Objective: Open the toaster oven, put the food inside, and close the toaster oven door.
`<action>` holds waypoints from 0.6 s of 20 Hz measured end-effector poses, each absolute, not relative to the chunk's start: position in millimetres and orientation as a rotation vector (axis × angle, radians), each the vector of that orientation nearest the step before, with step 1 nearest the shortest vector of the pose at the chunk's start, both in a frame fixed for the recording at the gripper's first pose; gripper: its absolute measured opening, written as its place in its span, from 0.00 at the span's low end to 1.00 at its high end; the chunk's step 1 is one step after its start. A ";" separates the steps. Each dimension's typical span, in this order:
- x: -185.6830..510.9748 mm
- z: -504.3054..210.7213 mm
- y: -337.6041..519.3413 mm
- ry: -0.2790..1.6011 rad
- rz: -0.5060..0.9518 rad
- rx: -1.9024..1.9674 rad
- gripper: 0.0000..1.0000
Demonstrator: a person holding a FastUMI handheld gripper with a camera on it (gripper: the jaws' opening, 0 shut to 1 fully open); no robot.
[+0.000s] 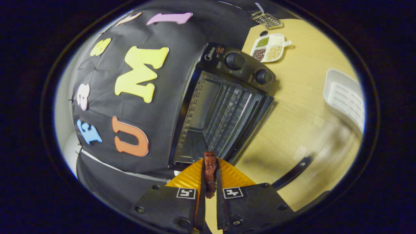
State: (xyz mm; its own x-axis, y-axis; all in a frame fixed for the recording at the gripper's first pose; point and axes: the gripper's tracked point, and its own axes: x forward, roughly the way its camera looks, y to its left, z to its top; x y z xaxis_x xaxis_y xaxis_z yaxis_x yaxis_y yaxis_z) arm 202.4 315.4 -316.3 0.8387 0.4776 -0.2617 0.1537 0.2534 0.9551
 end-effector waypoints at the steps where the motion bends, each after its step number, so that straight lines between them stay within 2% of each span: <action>1: 214.3 -315.4 324.2 0.557 0.226 1.347 0.17; 12: 307.1 -353.8 320.2 0.493 0.040 1.255 0.17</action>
